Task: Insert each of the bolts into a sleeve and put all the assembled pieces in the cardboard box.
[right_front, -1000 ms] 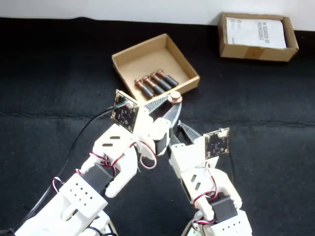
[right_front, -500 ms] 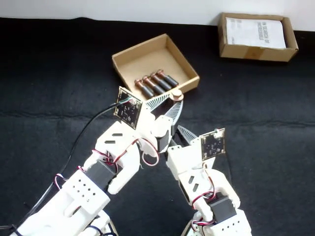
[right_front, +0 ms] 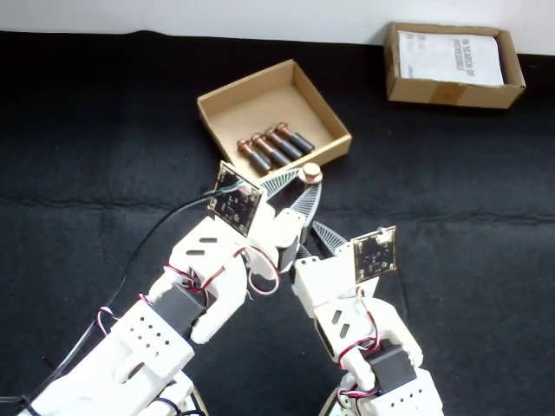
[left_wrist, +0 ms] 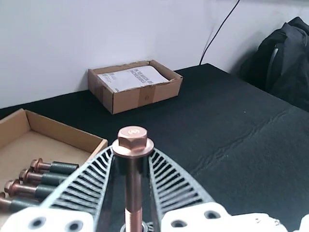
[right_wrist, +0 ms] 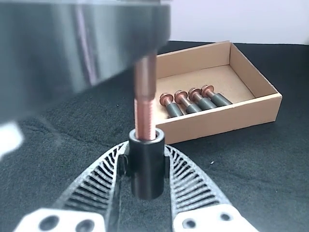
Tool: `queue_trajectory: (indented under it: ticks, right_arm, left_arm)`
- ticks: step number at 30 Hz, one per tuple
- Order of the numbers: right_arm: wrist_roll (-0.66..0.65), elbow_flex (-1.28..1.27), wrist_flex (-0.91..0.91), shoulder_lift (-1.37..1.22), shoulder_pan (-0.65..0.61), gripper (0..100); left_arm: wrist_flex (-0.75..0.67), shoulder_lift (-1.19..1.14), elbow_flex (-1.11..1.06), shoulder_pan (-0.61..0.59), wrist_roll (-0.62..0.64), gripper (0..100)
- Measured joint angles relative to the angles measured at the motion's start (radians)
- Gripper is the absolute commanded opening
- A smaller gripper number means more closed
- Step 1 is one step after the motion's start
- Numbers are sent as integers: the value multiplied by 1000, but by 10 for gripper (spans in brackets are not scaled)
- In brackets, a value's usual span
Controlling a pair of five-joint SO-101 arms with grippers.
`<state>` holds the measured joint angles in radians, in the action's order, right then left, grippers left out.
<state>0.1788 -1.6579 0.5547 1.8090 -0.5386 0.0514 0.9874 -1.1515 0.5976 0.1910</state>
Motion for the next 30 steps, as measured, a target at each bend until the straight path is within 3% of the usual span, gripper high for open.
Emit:
queue_trajectory:
  ticks: [16,22,30]
  right_arm:
    - [0,0,0,0,9,8]
    - [0,0,0,0,11,8]
    - [0,0,0,-2,14,8]
  left_arm:
    - [0,2,-124,3,-2,11]
    - [8,2,-124,-2,-2,201]
    - [249,3,-49,-18,-2,227]
